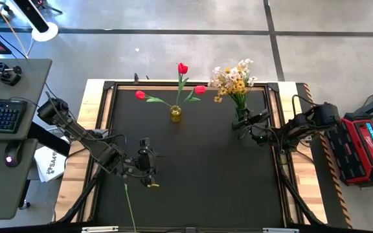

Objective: Sort flowers into vase by color
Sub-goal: Adjust the green vase

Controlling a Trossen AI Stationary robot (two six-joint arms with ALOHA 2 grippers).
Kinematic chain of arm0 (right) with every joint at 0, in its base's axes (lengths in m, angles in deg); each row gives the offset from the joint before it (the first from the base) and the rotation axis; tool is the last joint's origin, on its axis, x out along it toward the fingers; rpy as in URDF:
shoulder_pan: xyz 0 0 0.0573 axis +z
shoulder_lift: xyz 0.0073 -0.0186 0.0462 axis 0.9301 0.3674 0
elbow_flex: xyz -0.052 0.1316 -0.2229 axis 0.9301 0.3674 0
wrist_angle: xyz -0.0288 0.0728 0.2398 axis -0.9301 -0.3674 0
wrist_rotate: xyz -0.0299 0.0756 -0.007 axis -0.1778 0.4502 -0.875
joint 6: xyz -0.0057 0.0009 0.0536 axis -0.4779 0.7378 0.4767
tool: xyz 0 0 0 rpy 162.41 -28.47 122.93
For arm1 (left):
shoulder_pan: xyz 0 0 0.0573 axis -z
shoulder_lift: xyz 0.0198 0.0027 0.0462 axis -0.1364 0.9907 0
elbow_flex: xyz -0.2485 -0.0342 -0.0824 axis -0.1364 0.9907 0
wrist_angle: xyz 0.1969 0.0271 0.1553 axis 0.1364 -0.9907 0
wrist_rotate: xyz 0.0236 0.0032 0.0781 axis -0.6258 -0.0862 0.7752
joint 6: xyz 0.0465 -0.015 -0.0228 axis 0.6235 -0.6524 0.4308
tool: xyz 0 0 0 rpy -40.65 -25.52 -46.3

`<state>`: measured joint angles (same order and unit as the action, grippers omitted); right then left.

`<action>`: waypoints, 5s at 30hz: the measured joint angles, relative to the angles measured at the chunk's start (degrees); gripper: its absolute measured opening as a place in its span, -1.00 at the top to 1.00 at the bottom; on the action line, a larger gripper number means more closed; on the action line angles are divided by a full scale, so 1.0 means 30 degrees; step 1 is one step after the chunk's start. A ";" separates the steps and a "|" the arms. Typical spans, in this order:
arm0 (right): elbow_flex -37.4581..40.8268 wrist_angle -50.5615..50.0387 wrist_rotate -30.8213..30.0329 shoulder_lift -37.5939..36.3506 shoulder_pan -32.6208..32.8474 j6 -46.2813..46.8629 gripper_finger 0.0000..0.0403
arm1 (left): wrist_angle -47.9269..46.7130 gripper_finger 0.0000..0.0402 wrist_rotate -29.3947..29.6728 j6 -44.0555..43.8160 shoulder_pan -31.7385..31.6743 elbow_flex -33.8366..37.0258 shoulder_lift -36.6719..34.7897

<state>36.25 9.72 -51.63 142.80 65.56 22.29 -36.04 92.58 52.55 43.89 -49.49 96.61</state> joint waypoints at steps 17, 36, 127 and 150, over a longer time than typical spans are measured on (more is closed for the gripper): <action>0.0058 -0.1248 0.0509 0.0046 0.0004 0.1427 -0.18 | 0.0000 0.40 0.0000 0.0000 0.0000 -0.0015 0.0002; 0.0007 -0.5183 0.1635 -0.2501 -0.0004 0.3915 -0.19 | 0.0067 0.40 0.0000 0.0000 0.0000 -0.0015 -0.0005; -0.0015 -0.3244 0.6182 -0.4867 -0.5118 -0.0984 0.16 | 0.0474 0.40 0.0000 0.0510 -0.0007 -0.0015 0.0002; -0.0015 -0.4227 0.7264 -0.3220 -0.5118 -0.0049 -0.31 | 0.0492 0.40 -0.0004 0.0481 0.0000 -0.0015 0.0002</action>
<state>36.21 -2.96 -29.84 133.14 50.21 22.14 -34.56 92.57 53.99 43.89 -49.53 96.62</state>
